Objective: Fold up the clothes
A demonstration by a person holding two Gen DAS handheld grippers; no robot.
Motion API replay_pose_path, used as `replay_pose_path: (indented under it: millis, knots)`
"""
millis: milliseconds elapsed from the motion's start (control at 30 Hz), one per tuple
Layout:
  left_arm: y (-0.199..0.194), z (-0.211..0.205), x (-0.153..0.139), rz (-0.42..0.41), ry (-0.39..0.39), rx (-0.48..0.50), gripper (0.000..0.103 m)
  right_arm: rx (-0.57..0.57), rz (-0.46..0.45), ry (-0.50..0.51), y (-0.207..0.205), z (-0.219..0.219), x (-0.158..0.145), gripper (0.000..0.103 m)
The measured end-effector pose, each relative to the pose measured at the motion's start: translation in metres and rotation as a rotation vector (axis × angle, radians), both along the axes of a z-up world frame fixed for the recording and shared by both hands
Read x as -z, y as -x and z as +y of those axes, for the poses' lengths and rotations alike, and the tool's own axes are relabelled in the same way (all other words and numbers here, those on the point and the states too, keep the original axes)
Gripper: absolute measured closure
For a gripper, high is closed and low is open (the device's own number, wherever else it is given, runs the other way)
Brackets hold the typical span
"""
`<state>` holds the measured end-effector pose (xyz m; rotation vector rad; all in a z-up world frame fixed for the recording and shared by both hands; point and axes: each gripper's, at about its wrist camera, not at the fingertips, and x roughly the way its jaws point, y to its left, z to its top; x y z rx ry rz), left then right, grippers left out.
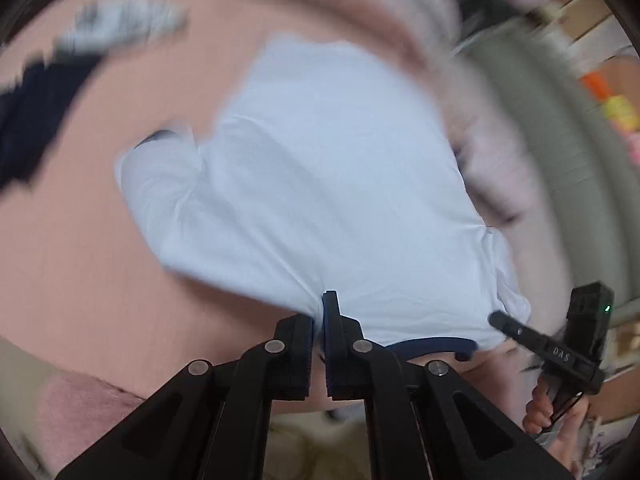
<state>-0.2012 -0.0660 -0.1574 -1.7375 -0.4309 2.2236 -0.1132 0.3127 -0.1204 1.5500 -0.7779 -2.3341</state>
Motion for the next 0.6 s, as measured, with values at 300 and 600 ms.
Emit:
replay_pose_path:
  millis: [300, 600]
  knots:
    - [-0.014, -0.016, 0.036, -0.051, -0.022, -0.054, 0.094, 0.08, -0.054, 0.001, -0.012, 0.003, 0.05, 0.096]
    - [-0.015, -0.035, 0.041, -0.075, -0.092, -0.147, 0.091, 0.107, 0.071, -0.126, -0.027, -0.01, -0.012, 0.095]
